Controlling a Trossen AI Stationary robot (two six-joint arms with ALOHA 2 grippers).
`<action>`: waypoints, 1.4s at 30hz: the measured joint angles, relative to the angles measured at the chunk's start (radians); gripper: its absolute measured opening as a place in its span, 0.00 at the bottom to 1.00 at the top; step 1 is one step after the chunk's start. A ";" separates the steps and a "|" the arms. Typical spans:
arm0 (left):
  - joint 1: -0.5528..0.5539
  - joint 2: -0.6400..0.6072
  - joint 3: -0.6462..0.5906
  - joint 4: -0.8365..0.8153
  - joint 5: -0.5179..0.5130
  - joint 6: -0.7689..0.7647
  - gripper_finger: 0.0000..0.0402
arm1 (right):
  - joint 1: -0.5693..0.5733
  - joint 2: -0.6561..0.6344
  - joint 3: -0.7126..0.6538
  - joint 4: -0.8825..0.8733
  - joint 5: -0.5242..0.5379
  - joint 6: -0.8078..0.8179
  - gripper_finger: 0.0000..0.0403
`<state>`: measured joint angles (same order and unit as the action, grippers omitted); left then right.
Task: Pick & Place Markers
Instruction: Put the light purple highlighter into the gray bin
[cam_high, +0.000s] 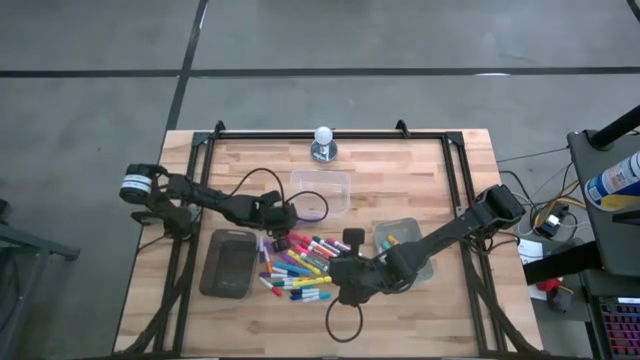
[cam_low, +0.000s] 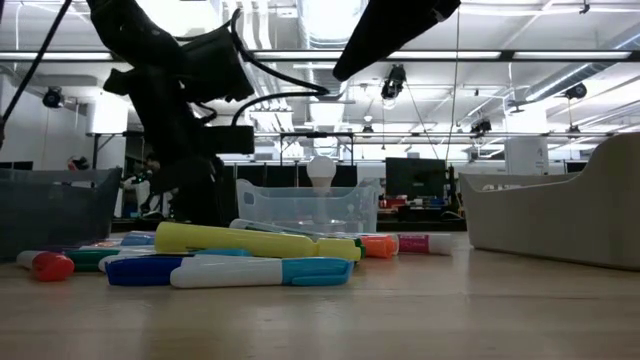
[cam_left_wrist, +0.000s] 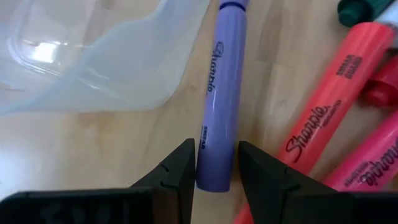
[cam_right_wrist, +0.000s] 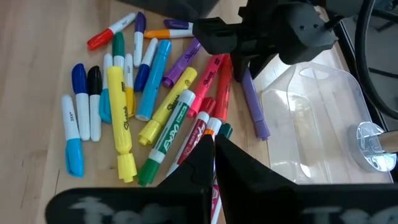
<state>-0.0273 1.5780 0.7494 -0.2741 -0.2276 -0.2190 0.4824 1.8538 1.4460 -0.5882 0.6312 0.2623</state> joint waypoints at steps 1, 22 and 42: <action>0.000 0.000 0.000 0.000 0.004 -0.008 0.29 | 0.000 0.000 0.000 0.000 0.000 0.000 0.02; 0.007 0.002 0.000 0.008 0.044 0.036 0.13 | 0.000 0.000 -0.001 0.000 -0.002 0.000 0.02; -0.052 -0.123 0.042 -0.014 0.168 0.052 0.14 | 0.000 0.001 -0.001 -0.008 -0.002 0.005 0.02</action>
<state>-0.0797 1.4549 0.7918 -0.2886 -0.0601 -0.1673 0.4824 1.8545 1.4449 -0.5964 0.6289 0.2672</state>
